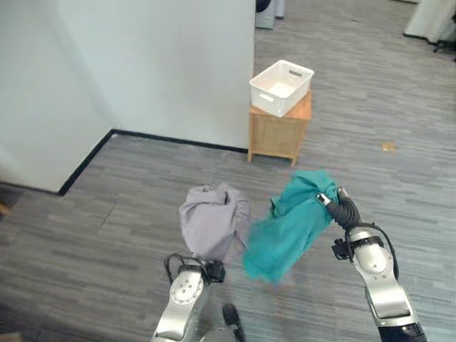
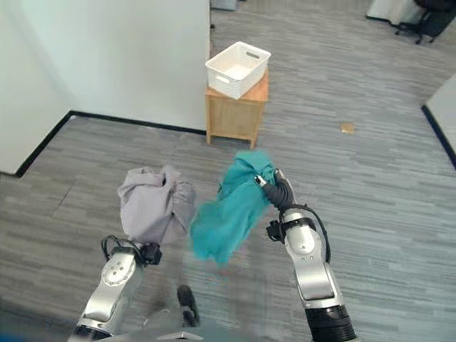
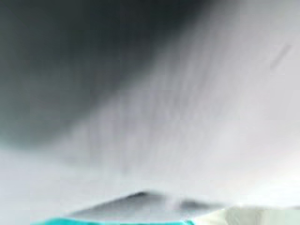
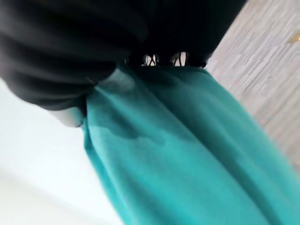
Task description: Pick up bed clothes into laundry basket.
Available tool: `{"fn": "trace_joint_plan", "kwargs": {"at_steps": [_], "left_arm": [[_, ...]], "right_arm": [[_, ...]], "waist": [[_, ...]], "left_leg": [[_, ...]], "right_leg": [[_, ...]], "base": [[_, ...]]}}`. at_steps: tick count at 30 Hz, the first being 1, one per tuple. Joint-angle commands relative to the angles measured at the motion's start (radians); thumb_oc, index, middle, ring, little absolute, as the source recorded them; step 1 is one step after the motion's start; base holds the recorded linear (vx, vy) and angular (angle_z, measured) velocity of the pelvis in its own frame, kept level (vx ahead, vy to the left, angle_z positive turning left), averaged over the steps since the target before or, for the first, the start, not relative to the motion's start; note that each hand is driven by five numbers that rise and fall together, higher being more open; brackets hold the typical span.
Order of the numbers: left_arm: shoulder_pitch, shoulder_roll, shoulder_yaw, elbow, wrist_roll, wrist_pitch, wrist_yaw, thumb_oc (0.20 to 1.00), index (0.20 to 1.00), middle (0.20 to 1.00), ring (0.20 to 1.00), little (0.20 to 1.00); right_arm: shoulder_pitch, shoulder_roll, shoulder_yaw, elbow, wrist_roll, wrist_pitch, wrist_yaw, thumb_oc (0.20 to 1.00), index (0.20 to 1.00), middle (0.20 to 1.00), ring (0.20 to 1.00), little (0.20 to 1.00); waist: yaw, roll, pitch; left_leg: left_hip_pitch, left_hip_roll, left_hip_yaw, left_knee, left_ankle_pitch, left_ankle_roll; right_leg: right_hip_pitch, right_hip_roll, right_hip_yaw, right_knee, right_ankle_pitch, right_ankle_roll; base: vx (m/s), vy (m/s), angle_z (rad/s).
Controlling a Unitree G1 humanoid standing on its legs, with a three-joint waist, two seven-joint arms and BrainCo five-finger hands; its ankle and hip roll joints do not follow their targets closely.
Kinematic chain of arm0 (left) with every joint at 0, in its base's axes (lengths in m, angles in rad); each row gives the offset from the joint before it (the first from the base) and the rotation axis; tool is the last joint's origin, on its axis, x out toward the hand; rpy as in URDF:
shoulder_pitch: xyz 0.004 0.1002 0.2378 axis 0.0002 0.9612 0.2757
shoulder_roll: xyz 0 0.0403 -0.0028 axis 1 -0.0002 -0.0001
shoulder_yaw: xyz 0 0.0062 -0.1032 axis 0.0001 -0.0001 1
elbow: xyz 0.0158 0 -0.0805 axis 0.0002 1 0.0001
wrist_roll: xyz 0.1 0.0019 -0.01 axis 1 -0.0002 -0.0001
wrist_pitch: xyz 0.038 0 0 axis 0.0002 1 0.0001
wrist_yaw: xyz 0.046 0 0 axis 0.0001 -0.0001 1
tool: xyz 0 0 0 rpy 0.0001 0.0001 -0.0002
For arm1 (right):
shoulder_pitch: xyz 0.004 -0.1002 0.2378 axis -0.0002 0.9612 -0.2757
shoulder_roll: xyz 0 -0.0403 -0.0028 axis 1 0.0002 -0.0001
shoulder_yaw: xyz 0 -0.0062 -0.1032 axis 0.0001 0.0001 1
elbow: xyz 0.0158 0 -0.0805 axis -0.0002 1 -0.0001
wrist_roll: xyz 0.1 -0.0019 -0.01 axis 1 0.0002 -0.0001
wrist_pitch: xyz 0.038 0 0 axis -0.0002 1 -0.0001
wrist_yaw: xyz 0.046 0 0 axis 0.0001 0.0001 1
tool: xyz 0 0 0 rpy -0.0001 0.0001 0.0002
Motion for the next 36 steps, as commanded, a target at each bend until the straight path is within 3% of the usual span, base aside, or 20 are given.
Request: {"fn": "trace_joint_plan", "kwargs": {"at_steps": [1, 2, 3, 6, 8, 12, 15, 18, 19, 20, 21, 23, 26, 28, 29, 30, 32, 33, 34, 36], "left_arm": [[-0.017, -0.061, -0.063, -0.099, 0.040, -0.052, -0.035, 0.200, 0.200, 0.200, 0.200, 0.200], [-0.022, -0.057, -0.069, -0.092, 0.036, -0.053, -0.039, 0.200, 0.200, 0.200, 0.200, 0.200], [-0.023, -0.065, -0.061, -0.078, 0.024, -0.049, -0.045, 0.200, 0.200, 0.200, 0.200, 0.200], [-0.021, -0.071, -0.063, -0.065, 0.022, -0.050, -0.050, 0.200, 0.200, 0.200, 0.200, 0.200], [-0.037, -0.082, -0.079, -0.035, 0.029, -0.043, -0.072, 0.200, 0.200, 0.200, 0.200, 0.200], [-0.029, -0.106, -0.083, -0.010, 0.034, -0.044, -0.093, 0.200, 0.200, 0.200, 0.200, 0.200], [-0.005, -0.135, -0.079, -0.003, 0.032, -0.055, -0.079, 0.200, 0.200, 0.200, 0.200, 0.200], [0.006, -0.160, -0.073, -0.002, 0.031, -0.060, -0.068, 0.200, 0.200, 0.200, 0.200, 0.200], [0.003, -0.168, -0.072, 0.009, 0.046, -0.076, -0.052, 0.200, 0.200, 0.200, 0.200, 0.200], [-0.014, -0.173, -0.072, 0.022, 0.054, -0.086, -0.042, 0.200, 0.200, 0.200, 0.200, 0.200], [-0.014, -0.183, -0.078, 0.021, 0.044, -0.090, -0.044, 0.200, 0.200, 0.200, 0.200, 0.200], [-0.010, -0.182, -0.077, 0.017, 0.040, -0.092, -0.050, 0.200, 0.200, 0.200, 0.200, 0.200], [0.016, -0.171, -0.048, -0.007, 0.017, -0.103, -0.056, 0.200, 0.200, 0.200, 0.200, 0.200], [0.017, -0.170, -0.041, -0.009, 0.003, -0.107, -0.062, 0.200, 0.200, 0.200, 0.200, 0.200], [0.014, -0.170, -0.045, -0.014, -0.001, -0.103, -0.065, 0.200, 0.200, 0.200, 0.200, 0.200], [0.007, -0.168, -0.049, -0.015, -0.003, -0.096, -0.064, 0.200, 0.200, 0.200, 0.200, 0.200], [0.004, -0.160, -0.040, -0.021, 0.003, -0.062, -0.058, 0.200, 0.200, 0.200, 0.200, 0.200], [0.003, -0.159, -0.038, -0.023, 0.003, -0.060, -0.058, 0.200, 0.200, 0.200, 0.200, 0.200], [0.020, -0.141, -0.037, -0.021, -0.008, -0.065, -0.066, 0.200, 0.200, 0.200, 0.200, 0.200], [0.035, -0.136, -0.030, -0.017, -0.015, -0.065, -0.051, 0.200, 0.200, 0.200, 0.200, 0.200]], "right_arm": [[-0.041, -0.054, -0.096, -0.046, -0.011, -0.061, -0.024, 0.200, 0.200, 0.200, 0.200, 0.200], [-0.035, -0.059, -0.099, -0.055, -0.008, -0.061, -0.026, 0.200, 0.200, 0.200, 0.200, 0.200], [-0.031, -0.062, -0.096, -0.062, -0.008, -0.061, -0.031, 0.200, 0.200, 0.200, 0.200, 0.200], [-0.025, -0.062, -0.097, -0.061, -0.007, -0.062, -0.039, 0.200, 0.200, 0.200, 0.200, 0.200], [-0.013, -0.067, -0.101, -0.053, -0.016, -0.069, -0.063, 0.200, 0.200, 0.200, 0.200, 0.200], [0.007, -0.063, -0.097, -0.032, -0.024, -0.074, -0.055, 0.200, 0.200, 0.200, 0.200, 0.200], [0.013, -0.064, -0.087, -0.022, -0.028, -0.081, -0.061, 0.200, 0.200, 0.200, 0.200, 0.200], [-0.005, -0.076, -0.067, -0.025, -0.022, -0.083, -0.036, 0.200, 0.200, 0.200, 0.200, 0.200], [-0.021, -0.101, -0.047, -0.031, -0.022, -0.084, -0.016, 0.200, 0.200, 0.200, 0.200, 0.200], [-0.039, -0.108, -0.036, -0.022, -0.022, -0.083, -0.013, 0.200, 0.200, 0.200, 0.200, 0.200], [-0.076, -0.116, -0.029, -0.016, -0.036, -0.068, -0.012, 0.200, 0.200, 0.200, 0.200, 0.200], [-0.093, -0.119, -0.022, -0.017, -0.040, -0.064, -0.006, 0.200, 0.200, 0.200, 0.200, 0.200], [-0.124, -0.132, 0.017, -0.030, -0.057, -0.084, 0.001, 0.200, 0.200, 0.200, 0.200, 0.200], [-0.146, -0.139, 0.028, -0.019, -0.070, -0.091, 0.000, 0.200, 0.200, 0.200, 0.200, 0.200], [-0.159, -0.147, 0.012, -0.021, -0.076, -0.085, -0.008, 0.200, 0.200, 0.200, 0.200, 0.200], [-0.187, -0.152, -0.004, -0.025, -0.079, -0.077, -0.017, 0.200, 0.200, 0.200, 0.200, 0.200], [-0.262, -0.155, -0.037, -0.051, -0.104, -0.048, -0.013, 0.200, 0.200, 0.200, 0.200, 0.200], [-0.264, -0.154, -0.037, -0.052, -0.105, -0.045, -0.012, 0.200, 0.200, 0.200, 0.200, 0.200], [-0.346, -0.156, -0.064, -0.081, -0.127, -0.031, -0.002, 0.200, 0.200, 0.200, 0.200, 0.200], [-0.408, -0.144, -0.075, -0.123, -0.135, -0.009, 0.025, 0.200, 0.200, 0.200, 0.200, 0.200]], "waist": [[0.002, 0.039, -0.085], [-0.004, 0.033, -0.086], [-0.009, 0.002, -0.093], [-0.022, -0.005, -0.093], [-0.049, -0.014, -0.082], [-0.052, -0.024, -0.108], [-0.049, -0.019, -0.102], [-0.046, -0.014, -0.092], [-0.023, -0.040, -0.064], [-0.012, -0.057, -0.052], [-0.001, -0.071, -0.035], [0.011, -0.068, -0.029], [0.066, -0.048, -0.037], [0.094, -0.032, -0.046], [0.089, -0.020, -0.058], [0.080, -0.016, -0.061], [0.070, -0.010, -0.107], [0.070, -0.010, -0.100], [0.083, -0.015, -0.120], [0.075, -0.016, -0.119]], "left_leg": [[0.101, 0.127, -0.019, -0.108, 0.091, -0.133], [0.111, 0.117, -0.020, -0.108, 0.078, -0.135], [0.153, 0.096, -0.004, -0.108, 0.035, -0.140], [0.181, 0.081, -0.018, -0.108, 0.011, -0.144], [0.304, 0.038, -0.066, -0.108, -0.079, -0.178], [0.438, 0.010, -0.104, -0.108, -0.169, -0.215], [0.454, 0.048, -0.119, -0.061, -0.105, -0.246], [0.388, 0.095, -0.188, 0.206, -0.079, -0.243], [0.223, 0.110, -0.339, 0.611, -0.036, -0.236], [0.092, 0.068, -0.450, 0.821, -0.038, -0.221], [-0.104, -0.031, -0.501, 0.996, -0.153, -0.192], [-0.159, -0.061, -0.473, 0.995, -0.183, -0.179], [-0.142, -0.033, -0.361, 0.538, -0.193, -0.127], [-0.098, 0.011, -0.258, 0.160, -0.030, -0.122], [-0.051, 0.040, -0.128, -0.066, 0.049, -0.127], [-0.041, 0.071, -0.009, -0.108, 0.069, -0.128], [0.012, 0.101, 0.094, -0.108, 0.115, -0.107], [0.019, 0.102, 0.094, -0.108, 0.115, -0.107], [0.071, 0.074, 0.059, -0.108, 0.127, -0.093], [0.124, 0.053, 0.008, -0.108, 0.093, -0.095]], "right_leg": [[-0.086, 0.202, 0.027, -0.129, -0.047, -0.056], [-0.114, 0.227, 0.039, -0.184, -0.065, -0.052], [-0.116, 0.182, -0.015, -0.347, -0.002, -0.081], [-0.094, 0.167, -0.043, -0.470, 0.049, -0.091], [-0.173, 0.055, -0.037, -0.724, 0.219, -0.050], [-0.143, 0.012, -0.075, -0.724, 0.251, -0.048], [-0.078, 0.046, -0.117, -0.724, 0.284, -0.072], [-0.002, 0.102, -0.106, -0.724, 0.257, -0.119], [0.077, 0.121, -0.086, -0.724, 0.227, -0.149], [0.098, 0.118, -0.093, -0.724, 0.211, -0.166], [0.117, 0.126, -0.089, -0.724, 0.185, -0.176], [0.114, 0.139, -0.072, -0.724, 0.180, -0.176], [0.143, 0.191, -0.021, -0.724, 0.124, -0.159], [0.195, 0.218, -0.030, -0.724, 0.080, -0.153], [0.234, 0.235, -0.077, -0.724, 0.038, -0.159], [0.268, 0.240, -0.123, -0.724, 0.008, -0.154], [0.345, 0.280, -0.155, -0.724, -0.007, -0.140], [0.351, 0.281, -0.155, -0.724, -0.007, -0.141], [0.384, 0.293, -0.163, -0.596, -0.040, -0.098], [0.318, 0.203, -0.142, -0.363, -0.066, -0.025]], "base": [[0.26, 0.033, 0.06], [0.33, -0.117, 0.22], [0.34, -0.098, 0.27], [0.36, -0.112, 0.25], [0.70, -0.247, 0.58], [0.59, -0.234, 0.53], [0.49, -0.361, 0.11], [0.28, -0.317, -0.13], [0.55, -0.635, -0.51], [0.53, -0.608, -0.65], [0.29, -0.296, -0.36], [0.22, -0.114, -0.40], [0.41, -0.021, -1.21], [0.54, 0.065, -0.90], [0.53, 0.028, -0.08], [0.48, -0.039, 0.76], [0.49, -0.040, 1.06], [0.62, 0.050, 1.29], [0.46, 0.118, 1.06], [0.43, 0.124, 0.66]]}}
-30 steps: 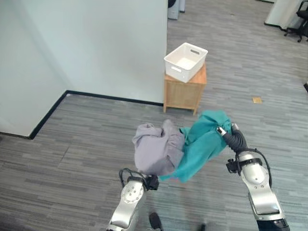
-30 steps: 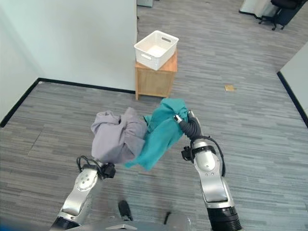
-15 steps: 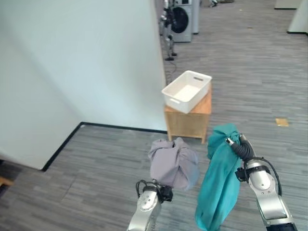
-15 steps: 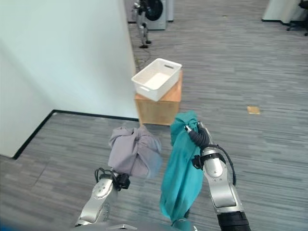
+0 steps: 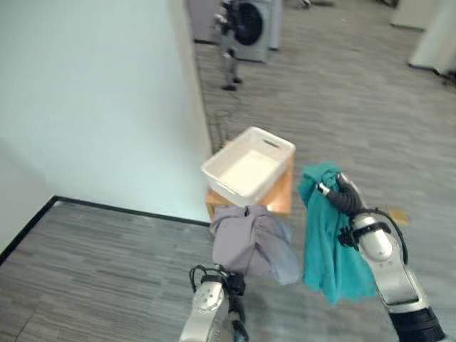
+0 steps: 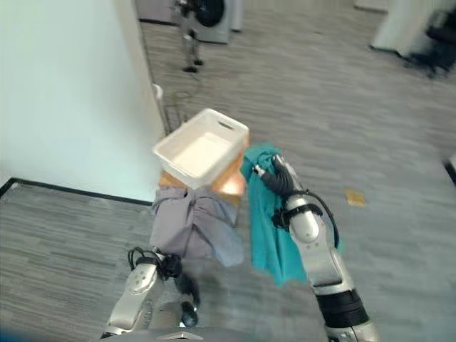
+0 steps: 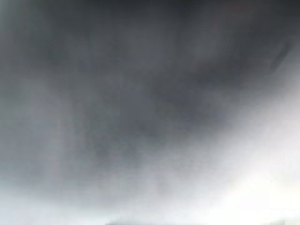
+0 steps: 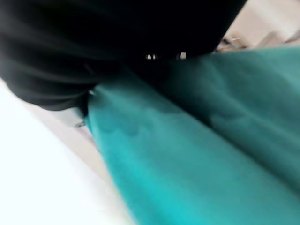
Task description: Pick up bed clothes into laundry basket.
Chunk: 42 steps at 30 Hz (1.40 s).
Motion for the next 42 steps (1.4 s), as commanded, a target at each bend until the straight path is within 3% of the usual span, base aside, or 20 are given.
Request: {"fn": "trace_joint_plan", "kwargs": {"at_steps": [1, 2, 3, 4, 6, 9, 11, 12, 14, 16, 21, 32, 39, 42], "left_arm": [[-0.026, -0.029, -0.046, -0.120, -0.036, -0.074, 0.012, 0.200, 0.200, 0.200, 0.200, 0.200], [-0.034, -0.024, -0.042, -0.118, -0.037, -0.073, 0.016, 0.200, 0.200, 0.200, 0.200, 0.200], [-0.042, -0.019, -0.041, -0.118, -0.037, -0.076, 0.018, 0.200, 0.200, 0.200, 0.200, 0.200], [-0.048, -0.011, -0.034, -0.124, -0.038, -0.079, 0.018, 0.200, 0.200, 0.200, 0.200, 0.200], [-0.063, 0.000, -0.021, -0.126, -0.043, -0.082, 0.011, 0.200, 0.200, 0.200, 0.200, 0.200], [-0.068, 0.018, -0.046, -0.104, -0.039, -0.091, -0.009, 0.200, 0.200, 0.200, 0.200, 0.200], [-0.078, 0.024, -0.051, -0.087, -0.038, -0.087, -0.021, 0.200, 0.200, 0.200, 0.200, 0.200], [-0.077, 0.023, -0.047, -0.083, -0.038, -0.086, -0.022, 0.200, 0.200, 0.200, 0.200, 0.200], [-0.062, 0.020, -0.035, -0.082, -0.038, -0.087, -0.023, 0.200, 0.200, 0.200, 0.200, 0.200], [-0.024, 0.008, -0.022, -0.098, -0.050, -0.090, -0.026, 0.200, 0.200, 0.200, 0.200, 0.200], [0.018, 0.011, -0.023, -0.102, -0.054, -0.097, -0.039, 0.200, 0.200, 0.200, 0.200, 0.200], [0.034, 0.009, -0.004, -0.088, -0.075, -0.095, -0.033, 0.200, 0.200, 0.200, 0.200, 0.200], [0.067, 0.013, 0.013, -0.062, -0.095, -0.105, -0.037, 0.200, 0.200, 0.200, 0.200, 0.200], [0.061, 0.006, 0.013, -0.064, -0.096, -0.104, -0.029, 0.200, 0.200, 0.200, 0.200, 0.200]], "right_arm": [[-0.173, -0.019, -0.117, -0.127, -0.041, -0.034, 0.006, 0.200, 0.200, 0.200, 0.200, 0.200], [-0.206, -0.015, -0.130, -0.151, -0.038, -0.023, 0.018, 0.200, 0.200, 0.200, 0.200, 0.200], [-0.264, -0.024, -0.142, -0.170, -0.034, -0.013, 0.030, 0.200, 0.200, 0.200, 0.200, 0.200], [-0.326, -0.033, -0.148, -0.184, -0.035, -0.004, 0.039, 0.200, 0.200, 0.200, 0.200, 0.200], [-0.415, -0.028, -0.164, -0.188, -0.045, 0.019, 0.059, 0.200, 0.200, 0.200, 0.200, 0.200], [-0.491, -0.082, -0.204, -0.173, -0.081, 0.056, 0.056, 0.200, 0.200, 0.200, 0.200, 0.200], [-0.536, -0.115, -0.223, -0.143, -0.094, 0.091, 0.051, 0.200, 0.200, 0.200, 0.200, 0.200], [-0.565, -0.122, -0.224, -0.128, -0.106, 0.108, 0.041, 0.200, 0.200, 0.200, 0.200, 0.200], [-0.578, -0.098, -0.233, -0.116, -0.126, 0.126, 0.035, 0.200, 0.200, 0.200, 0.200, 0.200], [-0.569, -0.065, -0.244, -0.124, -0.150, 0.140, 0.043, 0.200, 0.200, 0.200, 0.200, 0.200], [-0.602, -0.052, -0.230, -0.085, -0.160, 0.154, 0.049, 0.200, 0.200, 0.200, 0.200, 0.200], [-0.648, -0.049, -0.135, 0.220, -0.130, 0.154, -0.005, 0.200, 0.200, 0.200, 0.200, 0.200], [-0.612, -0.054, -0.106, 0.343, -0.120, 0.128, -0.099, 0.200, 0.200, 0.200, 0.200, 0.200], [-0.543, -0.042, -0.069, 0.497, -0.125, 0.123, -0.167, 0.200, 0.200, 0.200, 0.200, 0.200]], "waist": [[0.046, 0.057, -0.052], [0.041, 0.058, -0.054], [0.034, 0.066, -0.050], [0.037, 0.068, -0.054], [0.046, 0.055, -0.053], [0.001, 0.030, -0.041], [-0.026, 0.016, -0.044], [-0.032, 0.012, -0.047], [-0.025, 0.006, -0.055], [-0.016, 0.003, -0.071], [0.000, 0.012, -0.091], [0.034, 0.026, -0.091], [0.055, 0.035, -0.092], [0.060, 0.044, -0.085]], "left_leg": [[0.215, 0.077, -0.112, -0.191, 0.080, -0.169], [0.223, 0.083, -0.130, -0.191, 0.078, -0.170], [0.228, 0.095, -0.145, -0.191, 0.078, -0.168], [0.232, 0.105, -0.142, -0.191, 0.073, -0.169], [0.230, 0.120, -0.148, -0.191, 0.061, -0.177], [0.234, 0.085, -0.230, -0.191, 0.039, -0.191], [0.235, 0.073, -0.286, -0.191, 0.019, -0.197], [0.239, 0.064, -0.303, -0.191, 0.011, -0.197], [0.265, 0.061, -0.304, -0.191, -0.002, -0.202], [0.280, 0.055, -0.333, -0.191, -0.013, -0.213], [0.276, 0.069, -0.366, -0.191, -0.005, -0.229], [0.262, 0.104, -0.387, -0.191, 0.017, -0.257], [0.240, 0.114, -0.395, -0.191, 0.037, -0.270], [0.228, 0.113, -0.403, -0.191, 0.039, -0.272]], "right_leg": [[-0.184, -0.012, 0.041, 0.157, 0.009, 0.053], [-0.262, -0.034, 0.077, 0.280, 0.030, 0.063], [-0.368, -0.040, 0.125, 0.384, 0.043, 0.048], [-0.412, -0.054, 0.143, 0.379, 0.031, 0.051], [-0.432, -0.095, 0.142, 0.255, 0.032, 0.034], [-0.428, -0.031, 0.307, -0.046, 0.106, 0.019], [-0.431, -0.029, 0.431, -0.168, 0.173, 0.027], [-0.422, -0.032, 0.451, -0.200, 0.195, 0.033], [-0.403, -0.065, 0.390, -0.222, 0.217, 0.037], [-0.355, -0.067, 0.319, -0.222, 0.208, 0.027], [-0.326, -0.048, 0.271, -0.222, 0.201, 0.003], [-0.316, -0.021, 0.236, -0.222, 0.186, -0.023], [-0.325, -0.016, 0.222, -0.222, 0.179, -0.027], [-0.328, -0.016, 0.214, -0.222, 0.174, -0.028]], "base": [[0.18, 0.047, 0.46], [0.07, 0.006, 0.59], [0.15, -0.024, 0.47], [0.11, -0.104, 0.31], [0.13, -0.175, 0.25], [0.17, -0.200, 1.12], [0.16, -0.212, 1.69], [0.16, -0.158, 1.66], [0.14, -0.142, 0.86], [0.12, -0.159, -0.08], [0.05, -0.099, -0.04], [0.01, -0.080, 0.13], [0.01, -0.033, 0.05], [0.00, 0.000, 0.00]]}}
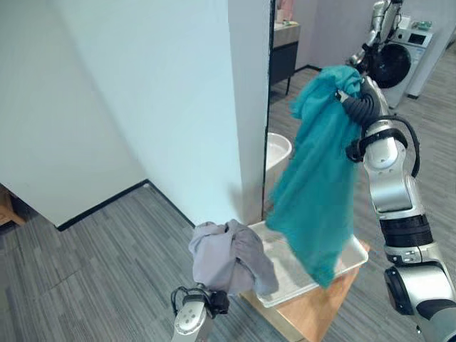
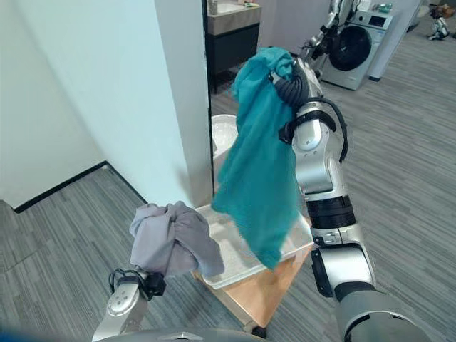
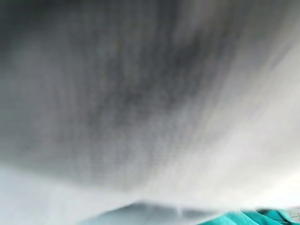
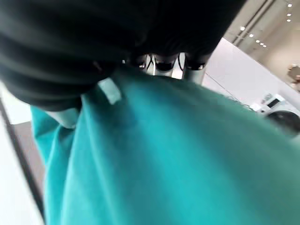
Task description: Pick up bed clothes into laundry basket.
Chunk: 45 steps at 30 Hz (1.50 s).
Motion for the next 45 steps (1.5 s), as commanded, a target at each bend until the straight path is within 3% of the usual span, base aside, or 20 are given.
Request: {"fn": "trace_joint_plan", "kwargs": {"at_steps": [1, 3, 5, 6, 9, 11, 15, 17, 20, 24, 26, 28, 29, 31, 33, 35, 40, 42, 44, 45], "left_arm": [[-0.070, 0.010, -0.041, -0.069, -0.053, -0.090, -0.007, 0.200, 0.200, 0.200, 0.200, 0.200], [-0.058, 0.008, -0.047, -0.074, -0.059, -0.089, -0.014, 0.200, 0.200, 0.200, 0.200, 0.200], [-0.050, 0.008, -0.074, -0.067, -0.065, -0.098, -0.025, 0.200, 0.200, 0.200, 0.200, 0.200], [-0.050, 0.007, -0.073, -0.067, -0.065, -0.099, -0.025, 0.200, 0.200, 0.200, 0.200, 0.200], [-0.055, 0.005, -0.090, -0.064, -0.073, -0.100, -0.042, 0.200, 0.200, 0.200, 0.200, 0.200], [-0.054, 0.005, -0.091, -0.063, -0.075, -0.101, -0.048, 0.200, 0.200, 0.200, 0.200, 0.200], [-0.070, -0.004, -0.100, -0.060, -0.078, -0.083, -0.096, 0.200, 0.200, 0.200, 0.200, 0.200], [-0.078, -0.004, -0.102, -0.063, -0.077, -0.079, -0.104, 0.200, 0.200, 0.200, 0.200, 0.200], [-0.109, -0.001, -0.116, -0.068, -0.064, -0.072, -0.120, 0.200, 0.200, 0.200, 0.200, 0.200], [-0.145, 0.007, -0.128, -0.063, -0.051, -0.066, -0.114, 0.200, 0.200, 0.200, 0.200, 0.200], [-0.192, 0.015, -0.139, -0.051, -0.033, -0.076, -0.082, 0.200, 0.200, 0.200, 0.200, 0.200], [-0.288, 0.020, -0.139, -0.012, 0.007, -0.085, -0.004, 0.200, 0.200, 0.200, 0.200, 0.200], [-0.291, 0.019, -0.139, -0.011, 0.008, -0.085, -0.003, 0.200, 0.200, 0.200, 0.200, 0.200], [-0.350, 0.006, -0.142, 0.022, 0.040, -0.075, 0.049, 0.200, 0.200, 0.200, 0.200, 0.200], [-0.366, -0.005, -0.141, 0.036, 0.045, -0.072, 0.061, 0.200, 0.200, 0.200, 0.200, 0.200], [-0.405, -0.040, -0.128, 0.087, 0.043, -0.057, 0.080, 0.200, 0.200, 0.200, 0.200, 0.200], [-0.542, 0.007, -0.062, 0.398, 0.179, -0.102, 0.197, 0.200, 0.200, 0.200, 0.200, 0.200], [-0.685, 0.097, -0.079, 0.674, 0.315, -0.161, 0.307, 0.200, 0.200, 0.200, 0.200, 0.200], [-0.724, 0.110, -0.075, 0.750, 0.333, -0.167, 0.343, 0.200, 0.200, 0.200, 0.200, 0.200], [-0.803, 0.140, -0.086, 0.892, 0.365, -0.171, 0.398, 0.200, 0.200, 0.200, 0.200, 0.200]], "right_arm": [[0.001, 0.008, -0.007, 0.107, 0.005, -0.044, -0.106, 0.200, 0.200, 0.200, 0.200, 0.200], [0.036, 0.029, 0.024, 0.224, 0.003, -0.062, -0.142, 0.200, 0.200, 0.200, 0.200, 0.200], [-0.013, 0.081, 0.117, 0.607, 0.024, -0.106, -0.258, 0.200, 0.200, 0.200, 0.200, 0.200], [-0.025, 0.087, 0.122, 0.628, 0.027, -0.115, -0.270, 0.200, 0.200, 0.200, 0.200, 0.200], [-0.083, 0.184, 0.191, 0.969, 0.060, -0.175, -0.341, 0.200, 0.200, 0.200, 0.200, 0.200], [-0.089, 0.208, 0.199, 1.027, 0.069, -0.194, -0.347, 0.200, 0.200, 0.200, 0.200, 0.200], [-0.073, 0.258, 0.212, 1.227, 0.115, -0.247, -0.335, 0.200, 0.200, 0.200, 0.200, 0.200], [-0.080, 0.256, 0.203, 1.255, 0.125, -0.253, -0.340, 1.000, 1.000, 1.000, 1.000, 1.000], [-0.108, 0.239, 0.196, 1.313, 0.148, -0.253, -0.325, 1.000, 1.000, 1.000, 1.000, 1.000], [-0.162, 0.194, 0.202, 1.286, 0.145, -0.229, -0.302, 1.000, 1.000, 1.000, 1.000, 1.000], [-0.220, 0.178, 0.214, 1.222, 0.140, -0.208, -0.284, 1.000, 1.000, 1.000, 1.000, 1.000], [-0.278, 0.136, 0.210, 0.911, 0.117, -0.131, -0.218, 1.000, 1.000, 1.000, 1.000, 1.000], [-0.277, 0.133, 0.209, 0.903, 0.116, -0.126, -0.213, 1.000, 1.000, 1.000, 1.000, 1.000], [-0.300, 0.101, 0.181, 0.673, 0.079, -0.056, -0.156, 1.000, 1.000, 1.000, 1.000, 1.000], [-0.294, 0.093, 0.167, 0.598, 0.067, -0.033, -0.130, 1.000, 1.000, 1.000, 1.000, 1.000], [-0.259, 0.073, 0.122, 0.403, 0.053, -0.004, -0.055, 1.000, 1.000, 1.000, 1.000, 1.000], [-0.014, 0.057, 0.030, -0.064, 0.054, -0.014, 0.123, 1.000, 1.000, 1.000, 1.000, 1.000], [0.077, 0.078, 0.009, -0.253, 0.133, -0.062, 0.185, 1.000, 1.000, 1.000, 1.000, 1.000], [0.103, 0.079, 0.006, -0.309, 0.152, -0.069, 0.198, 1.000, 1.000, 1.000, 1.000, 1.000], [0.137, 0.070, 0.001, -0.387, 0.182, -0.084, 0.217, 1.000, 1.000, 1.000, 1.000, 1.000]], "waist": [[0.014, -0.027, -0.027], [0.024, -0.025, -0.030], [0.059, -0.021, -0.029], [0.058, -0.020, -0.029], [0.088, -0.015, -0.026], [0.091, -0.015, -0.025], [0.139, -0.009, -0.030], [0.143, -0.008, -0.032], [0.158, -0.008, -0.039], [0.144, -0.012, -0.048], [0.108, -0.014, -0.049], [0.017, -0.016, -0.048], [0.019, -0.017, -0.047], [-0.053, -0.014, -0.048], [-0.064, -0.014, -0.051], [-0.118, -0.011, -0.052], [-0.219, -0.019, -0.065], [-0.265, -0.030, -0.075], [-0.275, -0.035, -0.080], [-0.293, -0.045, -0.081]], "left_leg": [[-0.119, 0.020, -0.075, 0.004, 0.102, -0.044], [-0.116, 0.018, -0.082, 0.004, 0.102, -0.043], [-0.114, 0.011, -0.099, 0.004, 0.104, -0.041], [-0.114, 0.011, -0.099, 0.004, 0.104, -0.041], [-0.119, 0.007, -0.116, 0.004, 0.107, -0.043], [-0.120, 0.006, -0.122, 0.004, 0.107, -0.043], [-0.130, 0.004, -0.142, 0.004, 0.112, -0.049], [-0.133, 0.005, -0.147, 0.004, 0.114, -0.051], [-0.137, 0.005, -0.155, 0.004, 0.116, -0.054], [-0.130, 0.005, -0.151, 0.004, 0.114, -0.055], [-0.124, 0.008, -0.135, 0.004, 0.110, -0.055], [-0.112, 0.015, -0.086, 0.004, 0.093, -0.052], [-0.116, 0.015, -0.085, 0.004, 0.099, -0.050], [-0.113, 0.021, -0.038, 0.004, 0.086, -0.045], [-0.112, 0.023, -0.018, 0.004, 0.082, -0.043], [-0.098, 0.026, 0.032, 0.004, 0.071, -0.044], [-0.082, 0.029, 0.128, 0.004, 0.046, -0.045], [-0.113, 0.036, 0.163, 0.004, 0.048, -0.047], [-0.128, 0.038, 0.170, 0.004, 0.049, -0.047], [-0.151, 0.037, 0.179, 0.004, 0.053, -0.047]], "right_leg": [[0.124, -0.033, -0.073, 0.017, -0.133, 0.019], [0.131, -0.033, -0.079, 0.017, -0.138, 0.018], [0.140, -0.032, -0.089, 0.017, -0.144, 0.016], [0.140, -0.032, -0.089, 0.017, -0.144, 0.017], [0.147, -0.028, -0.102, 0.017, -0.151, 0.016], [0.150, -0.027, -0.106, 0.017, -0.153, 0.016], [0.161, -0.027, -0.136, 0.017, -0.160, 0.016], [0.161, -0.026, -0.140, 0.017, -0.161, 0.016], [0.164, -0.025, -0.150, 0.017, -0.164, 0.017], [0.167, -0.025, -0.144, 0.017, -0.168, 0.017], [0.159, -0.024, -0.126, 0.017, -0.166, 0.018], [0.125, -0.030, -0.079, 0.017, -0.156, 0.024], [0.120, -0.030, -0.076, 0.017, -0.151, 0.023], [0.079, -0.033, -0.028, 0.017, -0.132, 0.024], [0.065, -0.032, -0.010, 0.017, -0.126, 0.023], [0.036, -0.031, 0.032, 0.017, -0.110, 0.023], [-0.026, -0.029, 0.103, 0.017, -0.083, 0.021], [-0.087, -0.026, 0.129, 0.017, -0.062, 0.021], [-0.107, -0.024, 0.134, 0.017, -0.057, 0.021], [-0.138, -0.021, 0.139, 0.017, -0.047, 0.020]], "base": [[0.01, -0.010, 0.07], [0.03, 0.003, 0.18], [0.01, 0.017, 0.15], [0.00, 0.000, 0.00], [0.01, 0.011, 0.09], [0.02, 0.006, 0.19], [0.02, 0.009, 0.17], [0.01, 0.009, 0.14], [0.01, -0.001, 0.24], [0.01, -0.007, 0.04], [-0.01, -0.011, -0.05], [-0.06, -0.013, -0.39], [-0.08, 0.007, -0.83], [-0.07, 0.014, -0.71], [-0.03, 0.019, -0.64], [-0.03, 0.035, -0.65], [-0.01, 0.027, -0.66], [-0.08, 0.014, -0.70], [-0.05, 0.003, -0.65], [-0.06, 0.007, -0.36]]}}
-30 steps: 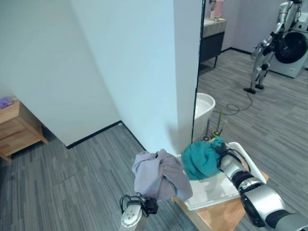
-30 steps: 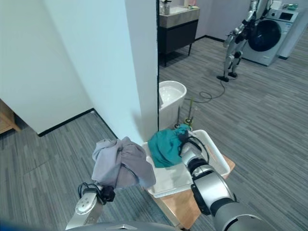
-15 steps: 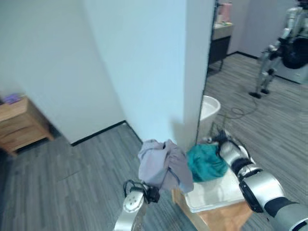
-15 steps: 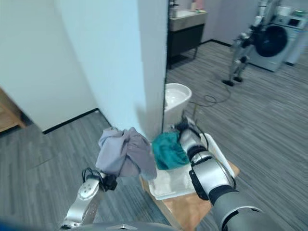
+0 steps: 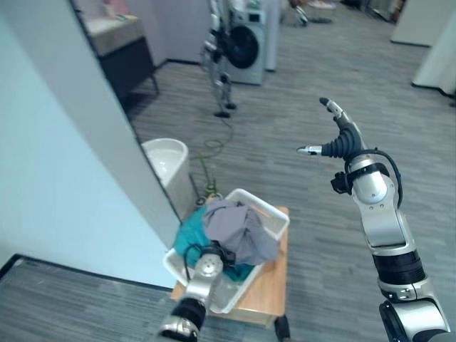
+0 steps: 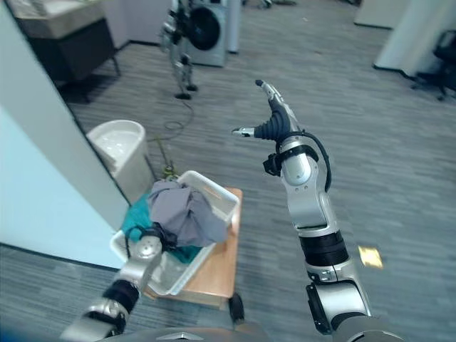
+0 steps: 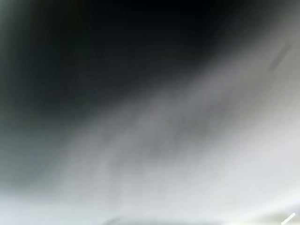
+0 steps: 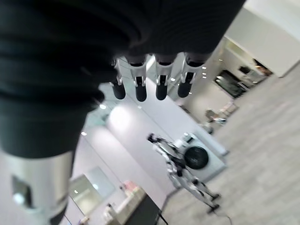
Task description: Pick up bed clothes into laundry basket.
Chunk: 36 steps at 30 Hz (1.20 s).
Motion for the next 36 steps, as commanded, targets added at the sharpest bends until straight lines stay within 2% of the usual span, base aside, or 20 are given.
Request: {"fn": "trace_joint_plan", "kwargs": {"at_steps": [1, 4, 5, 6, 7, 8, 9, 10, 11, 12, 13, 14, 15, 17, 21, 24, 28, 32, 36], "left_arm": [[-0.138, 0.051, -0.056, 0.091, 0.093, -0.112, 0.158, 0.200, 0.200, 0.200, 0.200, 0.200], [-0.176, 0.060, -0.064, 0.142, 0.104, -0.113, 0.184, 0.200, 0.200, 0.200, 0.200, 0.200], [-0.260, 0.077, -0.095, 0.242, 0.139, -0.110, 0.256, 0.200, 0.200, 0.200, 0.200, 0.200], [-0.262, 0.075, -0.097, 0.245, 0.140, -0.111, 0.256, 0.200, 0.200, 0.200, 0.200, 0.200], [-0.262, 0.076, -0.096, 0.245, 0.140, -0.112, 0.258, 0.200, 0.200, 0.200, 0.200, 0.200], [-0.313, 0.076, -0.188, 0.349, 0.223, -0.102, 0.341, 0.200, 0.200, 0.200, 0.200, 0.200], [-0.326, 0.068, -0.196, 0.387, 0.222, -0.097, 0.358, 0.200, 0.200, 0.200, 0.200, 0.200], [-0.327, 0.050, -0.195, 0.427, 0.210, -0.089, 0.361, 0.200, 0.200, 0.200, 0.200, 0.200], [-0.320, 0.036, -0.165, 0.455, 0.176, -0.086, 0.356, 0.937, 0.937, 0.937, 0.937, 0.937], [-0.320, 0.036, -0.166, 0.455, 0.176, -0.086, 0.355, 0.937, 0.937, 0.937, 0.937, 0.937], [-0.313, 0.027, -0.141, 0.446, 0.159, -0.088, 0.347, 1.000, 1.000, 1.000, 1.000, 1.000], [-0.300, 0.022, -0.128, 0.426, 0.153, -0.093, 0.339, 1.000, 1.000, 1.000, 1.000, 1.000], [-0.270, 0.017, -0.077, 0.372, 0.133, -0.126, 0.331, 1.000, 1.000, 1.000, 1.000, 1.000], [-0.248, 0.019, -0.045, 0.324, 0.117, -0.147, 0.328, 1.000, 1.000, 1.000, 1.000, 1.000], [-0.112, -0.006, 0.048, -0.008, 0.042, -0.213, 0.264, 1.000, 1.000, 1.000, 1.000, 1.000], [0.096, -0.035, 0.071, -0.383, -0.027, -0.195, 0.119, 1.000, 1.000, 1.000, 1.000, 1.000], [0.294, -0.025, 0.035, -0.688, -0.045, -0.175, 0.042, 1.000, 1.000, 1.000, 1.000, 1.000], [0.445, -0.032, 0.000, -0.838, -0.071, -0.202, 0.003, 1.000, 1.000, 1.000, 1.000, 1.000], [0.509, -0.040, -0.004, -0.874, -0.105, -0.212, -0.014, 1.000, 1.000, 1.000, 1.000, 1.000]], "right_arm": [[-0.095, -0.015, -0.040, -0.021, 0.082, -0.097, 0.041, 1.000, 1.000, 1.000, 1.000, 1.000], [-0.090, -0.029, -0.048, -0.043, 0.087, -0.099, 0.044, 1.000, 1.000, 1.000, 1.000, 1.000], [-0.087, -0.064, -0.059, -0.060, 0.091, -0.107, 0.040, 1.000, 1.000, 1.000, 1.000, 1.000], [-0.086, -0.066, -0.061, -0.059, 0.091, -0.107, 0.040, 1.000, 1.000, 1.000, 1.000, 1.000], [-0.087, -0.065, -0.060, -0.060, 0.092, -0.107, 0.040, 1.000, 1.000, 1.000, 1.000, 1.000], [-0.088, -0.083, -0.057, -0.072, 0.094, -0.094, 0.047, 1.000, 1.000, 1.000, 1.000, 1.000], [-0.083, -0.080, -0.058, -0.081, 0.094, -0.089, 0.054, 1.000, 1.000, 1.000, 1.000, 1.000], [-0.076, -0.071, -0.061, -0.081, 0.098, -0.076, 0.068, 1.000, 1.000, 1.000, 1.000, 1.000], [-0.050, -0.046, -0.057, -0.095, 0.118, -0.066, 0.101, 1.000, 1.000, 1.000, 1.000, 1.000], [-0.048, -0.046, -0.058, -0.095, 0.118, -0.065, 0.101, 1.000, 1.000, 1.000, 1.000, 1.000], [-0.023, -0.043, -0.061, -0.095, 0.124, -0.060, 0.125, 1.000, 1.000, 1.000, 1.000, 1.000], [0.004, -0.041, -0.061, -0.103, 0.129, -0.062, 0.138, 1.000, 1.000, 1.000, 1.000, 1.000], [0.064, -0.042, -0.058, -0.111, 0.139, -0.073, 0.147, 1.000, 1.000, 1.000, 1.000, 1.000], [0.098, -0.039, -0.062, -0.113, 0.145, -0.078, 0.142, 1.000, 1.000, 1.000, 1.000, 1.000], [0.248, -0.011, -0.055, -0.109, 0.138, -0.096, 0.105, 1.000, 1.000, 1.000, 1.000, 1.000], [0.352, 0.039, -0.028, -0.069, 0.126, -0.115, 0.058, 1.000, 1.000, 1.000, 1.000, 1.000], [0.392, 0.093, 0.019, -0.012, 0.168, -0.156, -0.013, 1.000, 1.000, 1.000, 1.000, 1.000], [0.448, 0.149, 0.076, 0.074, 0.219, -0.234, -0.087, 1.000, 1.000, 1.000, 1.000, 1.000], [0.487, 0.166, 0.102, 0.126, 0.250, -0.281, -0.115, 1.000, 1.000, 1.000, 1.000, 1.000]], "waist": [[0.030, -0.038, -0.020], [0.026, -0.045, -0.022], [0.020, -0.064, -0.013], [0.024, -0.060, -0.020], [0.021, -0.064, -0.014], [0.014, -0.072, -0.006], [0.010, -0.079, 0.005], [0.012, -0.078, 0.005], [0.010, -0.087, 0.018], [0.012, -0.083, 0.012], [0.015, -0.088, 0.014], [0.017, -0.088, 0.012], [0.024, -0.093, 0.015], [0.028, -0.092, 0.013], [0.057, -0.081, 0.014], [0.098, -0.066, 0.016], [0.138, -0.059, 0.019], [0.180, -0.056, 0.018], [0.203, -0.058, 0.014]], "left_leg": [[-0.094, 0.070, -0.094, 0.013, 0.075, -0.019], [-0.111, 0.069, -0.091, 0.013, 0.077, -0.019], [-0.145, 0.068, -0.091, 0.013, 0.082, -0.018], [-0.137, 0.064, -0.094, 0.013, 0.052, -0.022], [-0.148, 0.068, -0.091, 0.013, 0.083, -0.017], [-0.154, 0.069, -0.098, 0.013, 0.056, -0.021], [-0.165, 0.072, -0.096, 0.013, 0.085, -0.015], [-0.154, 0.068, -0.099, 0.013, 0.055, -0.019], [-0.163, 0.069, -0.102, 0.013, 0.083, -0.013], [-0.152, 0.065, -0.105, 0.013, 0.054, -0.017], [-0.153, 0.064, -0.110, 0.013, 0.052, -0.016], [-0.153, 0.064, -0.114, 0.013, 0.051, -0.016], [-0.163, 0.064, -0.121, 0.013, 0.079, -0.010], [-0.164, 0.062, -0.129, 0.013, 0.078, -0.010], [-0.162, 0.054, -0.165, 0.013, 0.076, -0.005], [-0.134, 0.051, -0.191, 0.013, 0.070, -0.002], [-0.108, 0.048, -0.206, 0.013, 0.067, -0.001], [-0.079, 0.038, -0.224, 0.013, 0.060, 0.001], [-0.074, 0.031, -0.241, 0.013, 0.065, 0.007]], "right_leg": [[0.109, -0.030, -0.026, 0.015, -0.084, 0.011], [0.088, -0.030, -0.023, 0.015, -0.077, 0.011], [0.051, -0.031, -0.028, 0.015, -0.067, 0.014], [0.059, -0.035, -0.043, 0.015, -0.087, 0.020], [0.049, -0.031, -0.028, 0.015, -0.066, 0.014], [0.042, -0.044, -0.050, 0.015, -0.077, 0.019], [0.030, -0.042, -0.034, 0.015, -0.055, 0.013], [0.038, -0.049, -0.049, 0.015, -0.076, 0.020], [0.030, -0.048, -0.034, 0.015, -0.055, 0.014], [0.040, -0.052, -0.050, 0.015, -0.076, 0.019], [0.042, -0.054, -0.053, 0.015, -0.075, 0.019], [0.043, -0.055, -0.057, 0.015, -0.076, 0.020], [0.036, -0.057, -0.047, 0.015, -0.053, 0.016], [0.040, -0.060, -0.052, 0.015, -0.054, 0.018], [0.071, -0.071, -0.076, 0.015, -0.068, 0.026], [0.128, -0.077, -0.103, 0.015, -0.085, 0.031], [0.174, -0.077, -0.130, 0.015, -0.098, 0.035], [0.220, -0.074, -0.149, 0.015, -0.111, 0.037], [0.240, -0.075, -0.165, 0.015, -0.115, 0.036]], "base": [[-0.09, 0.004, -0.13], [-0.05, -0.002, -0.03], [0.03, 0.054, -0.01], [-0.07, -0.001, 0.02], [0.06, 0.055, 0.00], [-0.13, -0.050, -0.01], [0.05, 0.071, -0.01], [-0.10, -0.043, -0.05], [0.09, 0.061, -0.04], [0.01, -0.018, -0.08], [0.11, 0.037, -0.02], [-0.06, -0.084, 0.03], [-0.06, -0.081, 0.08], [-0.03, -0.047, 0.10], [0.04, -0.027, 0.20], [0.07, -0.022, 0.34], [0.04, -0.017, 0.25], [0.04, -0.002, 0.10], [0.01, -0.008, 0.20]]}}
